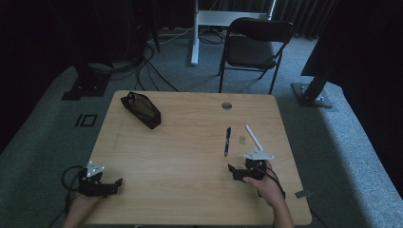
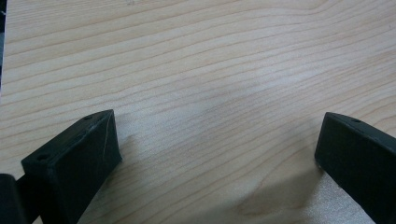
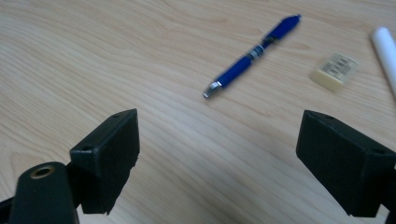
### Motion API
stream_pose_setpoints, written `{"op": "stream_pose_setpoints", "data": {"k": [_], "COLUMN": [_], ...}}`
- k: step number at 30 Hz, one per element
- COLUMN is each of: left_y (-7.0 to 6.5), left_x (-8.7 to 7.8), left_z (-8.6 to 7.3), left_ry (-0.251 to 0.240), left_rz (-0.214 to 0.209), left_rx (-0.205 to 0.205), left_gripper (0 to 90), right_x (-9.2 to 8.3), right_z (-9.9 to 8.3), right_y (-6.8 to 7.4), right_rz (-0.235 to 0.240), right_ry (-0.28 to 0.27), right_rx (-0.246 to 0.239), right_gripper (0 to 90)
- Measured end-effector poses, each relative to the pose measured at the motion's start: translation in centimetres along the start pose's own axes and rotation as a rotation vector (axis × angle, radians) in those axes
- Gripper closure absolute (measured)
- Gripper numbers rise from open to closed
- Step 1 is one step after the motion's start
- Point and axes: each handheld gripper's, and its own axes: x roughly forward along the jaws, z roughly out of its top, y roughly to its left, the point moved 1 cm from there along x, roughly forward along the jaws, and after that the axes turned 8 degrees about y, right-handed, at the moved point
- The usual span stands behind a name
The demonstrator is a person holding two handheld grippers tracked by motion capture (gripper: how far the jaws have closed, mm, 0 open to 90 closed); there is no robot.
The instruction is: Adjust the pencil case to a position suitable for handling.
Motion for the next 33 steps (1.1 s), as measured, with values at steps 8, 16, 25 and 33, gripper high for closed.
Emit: {"op": "stream_pose_setpoints", "data": {"k": [8,16,25,33], "left_y": [0.0,0.0,0.0,0.0], "left_x": [0.0,0.0,0.0,0.0], "left_z": [0.0,0.0,0.0,0.0], "left_ry": [0.001,0.0,0.0,0.0], "left_rz": [0.0,0.0,-0.001,-0.001], "left_rx": [0.0,-0.002,-0.002,-0.002], "left_gripper": [0.0,0.0,0.0,0.0], "right_x": [1.2,2.4,3.6,5.0], "right_z": [1.4,2.8,5.0,7.0], "right_y": [1.5,2.8,4.5,6.2], "right_rz": [0.041,0.067,0.096,0.11], "right_ry": [-0.013,-0.025,-0.043,-0.054], "right_rx": [-0.026,-0.047,-0.081,-0.116], "right_gripper": [13.1,13.1,13.2,13.4]}}
